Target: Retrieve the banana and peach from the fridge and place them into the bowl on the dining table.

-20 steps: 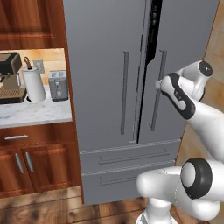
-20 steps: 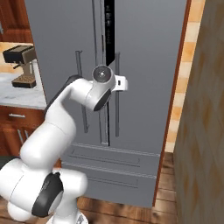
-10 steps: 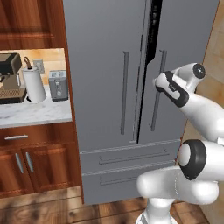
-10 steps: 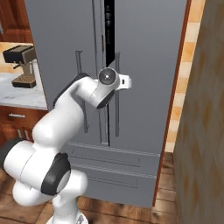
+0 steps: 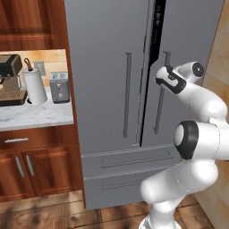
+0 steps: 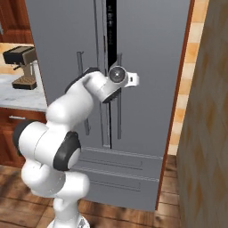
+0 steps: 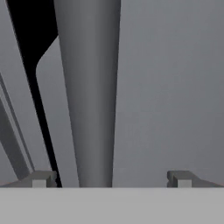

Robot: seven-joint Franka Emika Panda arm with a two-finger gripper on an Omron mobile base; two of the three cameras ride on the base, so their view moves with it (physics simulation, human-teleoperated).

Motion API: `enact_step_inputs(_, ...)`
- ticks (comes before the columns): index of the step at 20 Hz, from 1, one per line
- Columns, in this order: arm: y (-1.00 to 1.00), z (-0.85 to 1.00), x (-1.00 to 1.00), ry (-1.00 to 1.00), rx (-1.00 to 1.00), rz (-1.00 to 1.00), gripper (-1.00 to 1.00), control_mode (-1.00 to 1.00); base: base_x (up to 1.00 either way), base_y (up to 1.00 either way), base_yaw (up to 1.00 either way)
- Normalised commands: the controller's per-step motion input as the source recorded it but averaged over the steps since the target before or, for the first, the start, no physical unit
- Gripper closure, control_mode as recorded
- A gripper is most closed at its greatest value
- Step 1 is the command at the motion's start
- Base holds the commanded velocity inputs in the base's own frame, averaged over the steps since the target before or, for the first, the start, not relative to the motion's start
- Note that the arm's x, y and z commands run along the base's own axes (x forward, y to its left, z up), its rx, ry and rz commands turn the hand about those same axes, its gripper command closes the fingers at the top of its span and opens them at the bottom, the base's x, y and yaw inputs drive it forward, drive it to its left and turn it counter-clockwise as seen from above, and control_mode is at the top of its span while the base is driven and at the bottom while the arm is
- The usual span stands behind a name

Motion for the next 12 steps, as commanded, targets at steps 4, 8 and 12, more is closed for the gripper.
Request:
enact_step_inputs(4, 0.0, -0.31, 0.52, -0.17, 0.0, 0.0, -1.0, -1.0, 0.0, 0.0, 0.0)
enact_step_inputs(8, 0.0, -0.27, 0.51, -0.13, 0.0, 0.0, -1.0, -1.0, 0.0, 0.0, 0.0)
enact_step_inputs(12, 0.0, -0.01, 0.58, 0.01, 0.0, 0.0, 1.0, -1.0, 0.0, 0.0, 0.0)
